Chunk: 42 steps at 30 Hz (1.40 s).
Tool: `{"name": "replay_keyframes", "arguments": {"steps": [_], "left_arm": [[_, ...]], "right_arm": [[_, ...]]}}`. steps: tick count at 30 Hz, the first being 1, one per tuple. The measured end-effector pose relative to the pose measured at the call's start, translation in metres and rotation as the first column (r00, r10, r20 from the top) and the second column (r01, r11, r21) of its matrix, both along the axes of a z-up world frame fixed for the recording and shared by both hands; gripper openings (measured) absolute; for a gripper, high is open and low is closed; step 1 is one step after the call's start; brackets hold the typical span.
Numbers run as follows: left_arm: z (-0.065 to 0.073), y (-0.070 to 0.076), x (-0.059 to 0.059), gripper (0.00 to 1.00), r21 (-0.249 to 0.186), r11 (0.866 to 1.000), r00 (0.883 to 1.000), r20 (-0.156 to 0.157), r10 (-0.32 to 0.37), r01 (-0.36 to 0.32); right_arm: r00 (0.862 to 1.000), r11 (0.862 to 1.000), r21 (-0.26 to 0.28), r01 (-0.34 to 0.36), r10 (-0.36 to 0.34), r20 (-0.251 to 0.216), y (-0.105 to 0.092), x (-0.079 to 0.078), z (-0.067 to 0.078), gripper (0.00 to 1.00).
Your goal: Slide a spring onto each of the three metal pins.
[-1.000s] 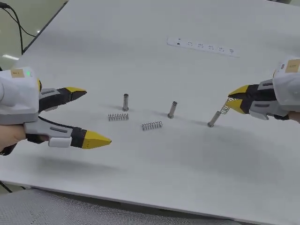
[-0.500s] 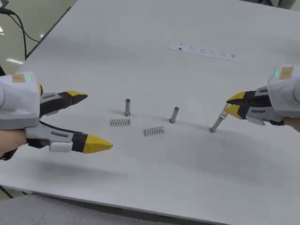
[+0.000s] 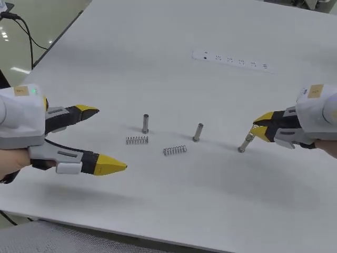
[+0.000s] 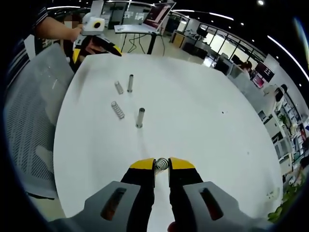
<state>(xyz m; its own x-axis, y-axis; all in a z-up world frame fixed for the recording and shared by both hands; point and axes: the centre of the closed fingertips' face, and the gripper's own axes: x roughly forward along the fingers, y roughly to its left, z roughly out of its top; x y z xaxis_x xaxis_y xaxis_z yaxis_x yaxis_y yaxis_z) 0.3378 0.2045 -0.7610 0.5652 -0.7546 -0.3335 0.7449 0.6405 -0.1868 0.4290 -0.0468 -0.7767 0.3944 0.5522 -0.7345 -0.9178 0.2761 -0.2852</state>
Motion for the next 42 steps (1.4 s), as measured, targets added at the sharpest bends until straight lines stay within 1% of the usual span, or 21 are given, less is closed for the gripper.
{"name": "replay_keyframes", "arguments": {"steps": [4,7,9,22,28,31,33,35,36,37,40,42], "left_arm": [[-0.001,0.001,0.000,0.98,0.002,1.000,1.000,-0.001,0.002,-0.002],[-0.001,0.001,0.000,0.98,0.002,1.000,1.000,-0.001,0.003,-0.003],[-0.001,0.001,0.000,0.98,0.002,1.000,1.000,0.000,0.004,-0.004],[-0.001,0.000,0.000,0.97,0.003,1.000,1.000,-0.001,0.001,-0.001],[-0.001,0.000,-0.001,0.97,0.001,1.000,1.000,-0.004,0.001,-0.001],[-0.001,-0.002,-0.002,0.97,-0.002,1.000,1.000,-0.003,-0.003,0.003],[0.000,-0.002,-0.002,0.97,-0.003,1.000,1.000,-0.001,-0.003,0.003],[0.000,-0.002,-0.002,0.97,-0.004,1.000,1.000,-0.001,-0.003,0.003],[0.000,-0.002,-0.001,0.97,-0.003,1.000,1.000,-0.002,-0.002,0.002],[0.000,-0.002,-0.002,0.97,0.000,1.000,1.000,-0.002,-0.003,0.003],[0.000,-0.002,-0.001,0.97,-0.001,1.000,1.000,-0.001,0.001,-0.001],[0.001,-0.002,-0.001,0.97,-0.002,1.000,1.000,0.000,0.001,-0.001]], "right_arm": [[1.000,1.000,-0.001,0.010,-0.010,-0.008,0.000,0.001,-0.006,0.08],[1.000,1.000,-0.011,0.009,-0.009,-0.016,-0.001,0.001,-0.012,0.08],[0.999,1.000,-0.014,0.017,-0.017,-0.027,-0.002,0.001,-0.016,0.08],[0.998,0.999,-0.035,0.036,-0.038,-0.047,-0.003,0.001,-0.031,0.08],[0.998,0.998,-0.039,0.044,-0.046,-0.049,-0.004,0.001,-0.033,0.08],[0.996,0.998,-0.023,0.060,-0.062,-0.061,-0.003,0.000,-0.033,0.09],[0.997,0.998,-0.024,0.060,-0.062,-0.056,-0.004,0.000,-0.032,0.09],[0.996,0.998,-0.009,0.070,-0.070,-0.058,-0.003,0.000,-0.031,0.09],[0.995,0.996,0.009,0.084,-0.084,-0.050,-0.002,0.001,-0.027,0.11],[0.995,0.996,0.014,0.087,-0.086,-0.046,-0.001,0.000,-0.026,0.13],[0.996,0.996,0.010,0.086,-0.086,-0.023,-0.001,0.000,-0.024,0.14],[0.995,0.994,0.035,0.100,-0.099,-0.028,-0.001,-0.001,-0.021,0.16]]}}
